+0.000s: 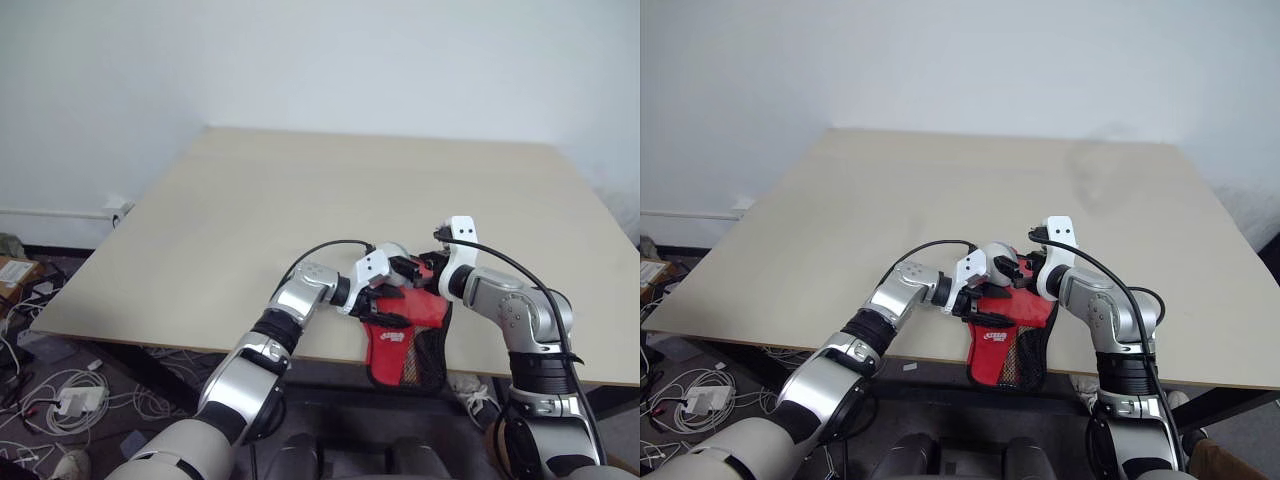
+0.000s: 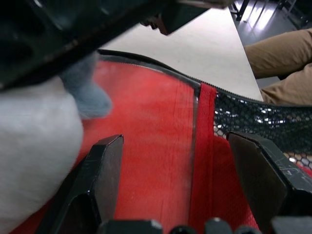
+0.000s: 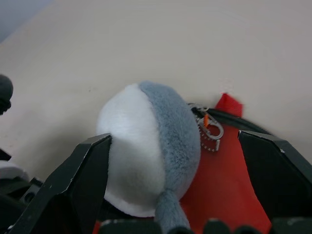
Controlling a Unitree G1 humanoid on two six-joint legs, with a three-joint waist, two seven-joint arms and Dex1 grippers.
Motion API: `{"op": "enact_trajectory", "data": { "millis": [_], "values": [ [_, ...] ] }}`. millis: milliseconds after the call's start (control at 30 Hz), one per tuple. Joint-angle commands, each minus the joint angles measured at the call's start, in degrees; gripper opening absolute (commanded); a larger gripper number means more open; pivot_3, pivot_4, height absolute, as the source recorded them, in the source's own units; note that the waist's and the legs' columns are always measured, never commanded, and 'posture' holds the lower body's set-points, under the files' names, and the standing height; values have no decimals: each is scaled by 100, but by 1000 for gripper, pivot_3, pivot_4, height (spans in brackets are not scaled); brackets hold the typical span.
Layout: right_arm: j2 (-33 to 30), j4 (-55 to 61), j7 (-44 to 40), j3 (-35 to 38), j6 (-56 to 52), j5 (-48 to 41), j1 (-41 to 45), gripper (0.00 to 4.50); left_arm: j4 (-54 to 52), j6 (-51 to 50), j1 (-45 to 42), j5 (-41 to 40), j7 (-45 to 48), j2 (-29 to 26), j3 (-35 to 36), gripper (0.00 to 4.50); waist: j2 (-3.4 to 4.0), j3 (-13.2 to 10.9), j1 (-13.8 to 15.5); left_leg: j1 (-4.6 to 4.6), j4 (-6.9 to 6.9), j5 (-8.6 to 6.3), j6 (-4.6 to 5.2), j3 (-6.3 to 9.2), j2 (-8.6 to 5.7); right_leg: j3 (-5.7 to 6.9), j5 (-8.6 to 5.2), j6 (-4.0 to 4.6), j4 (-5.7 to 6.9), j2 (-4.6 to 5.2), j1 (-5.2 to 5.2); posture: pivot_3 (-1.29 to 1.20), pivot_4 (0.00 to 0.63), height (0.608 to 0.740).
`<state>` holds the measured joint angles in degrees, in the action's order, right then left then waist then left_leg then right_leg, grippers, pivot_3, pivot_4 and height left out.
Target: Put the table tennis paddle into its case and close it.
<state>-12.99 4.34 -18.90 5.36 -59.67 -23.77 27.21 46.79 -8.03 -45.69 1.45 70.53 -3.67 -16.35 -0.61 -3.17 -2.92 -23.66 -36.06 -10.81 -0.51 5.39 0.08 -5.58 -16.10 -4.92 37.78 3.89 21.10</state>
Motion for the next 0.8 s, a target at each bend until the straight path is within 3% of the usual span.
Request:
{"op": "enact_trajectory", "data": {
  "millis": [33, 100, 200, 567, 600, 800],
  "values": [
    [37, -57, 50, -17, -30, -24, 109, 4416, 78, 52, -88, 90, -163, -30, -69, 3582, 0, 0, 0, 0, 0, 0, 0, 0, 0, 0, 0, 0, 0, 0, 0, 0, 0, 740],
    [81, -94, 50, 36, -57, -68, 99, 4416, 85, 20, -100, 51, -216, -5, -47, 3582, 0, 0, 0, 2, 0, 0, 0, 0, 0, 0, -1, -2, 0, 0, -2, 0, 0, 740],
    [71, -76, 31, 84, -12, -105, 98, 3831, 75, 10, -92, 53, -277, -4, -62, 3582, 0, 0, 0, 2, 0, 0, 0, 0, 0, 0, -5, -8, 0, 0, -2, 0, 0, 740],
    [91, -290, 201, 444, -9, -221, 207, 200, 141, 37, -106, 86, -397, -30, -114, 3582, 2, 2, 0, 6, -1, 0, 0, 0, 0, 0, -8, -14, 0, 0, -5, 0, 0, 740],
    [67, -233, 214, 491, 67, -211, 207, 29, 154, 23, -114, 98, -412, -29, -123, 3582, 2, 2, -1, 6, -1, 0, 0, 0, 0, 0, -9, -15, 0, 0, -5, 0, 0, 740],
    [-276, -204, 523, 829, 509, 40, 366, 29, 278, 44, -128, 199, -516, -37, -213, 3582, 2, 2, 5, 5, -1, 0, 0, 0, -2, 0, -14, -23, -1, 2, -6, 0, 0, 740]
  ]
}}
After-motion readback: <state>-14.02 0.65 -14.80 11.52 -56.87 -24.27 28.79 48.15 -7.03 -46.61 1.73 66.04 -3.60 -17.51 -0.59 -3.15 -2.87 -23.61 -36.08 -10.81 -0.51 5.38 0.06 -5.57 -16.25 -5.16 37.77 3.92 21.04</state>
